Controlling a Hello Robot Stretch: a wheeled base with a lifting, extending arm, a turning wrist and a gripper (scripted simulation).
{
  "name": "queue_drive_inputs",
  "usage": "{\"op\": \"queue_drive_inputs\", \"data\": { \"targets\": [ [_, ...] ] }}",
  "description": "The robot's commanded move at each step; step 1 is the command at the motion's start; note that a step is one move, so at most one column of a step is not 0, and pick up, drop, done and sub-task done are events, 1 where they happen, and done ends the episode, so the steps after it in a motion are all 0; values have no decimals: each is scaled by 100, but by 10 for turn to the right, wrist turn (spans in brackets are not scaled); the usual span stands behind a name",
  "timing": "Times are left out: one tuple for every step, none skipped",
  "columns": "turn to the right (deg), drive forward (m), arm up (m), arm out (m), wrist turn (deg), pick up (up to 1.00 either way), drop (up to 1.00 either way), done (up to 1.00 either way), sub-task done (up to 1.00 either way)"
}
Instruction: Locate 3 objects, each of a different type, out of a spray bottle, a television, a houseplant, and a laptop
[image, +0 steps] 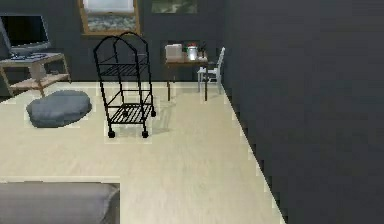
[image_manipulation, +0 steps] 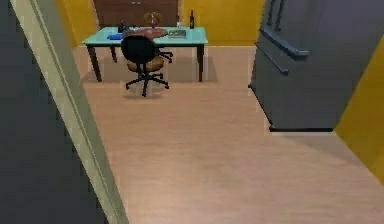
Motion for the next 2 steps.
{"op": "queue_drive_inputs", "data": {
  "targets": [
    [0,90,0,0,0,0,0,0,0],
    [-360,0,0,0,0,0,0,0,0]
  ]
}}
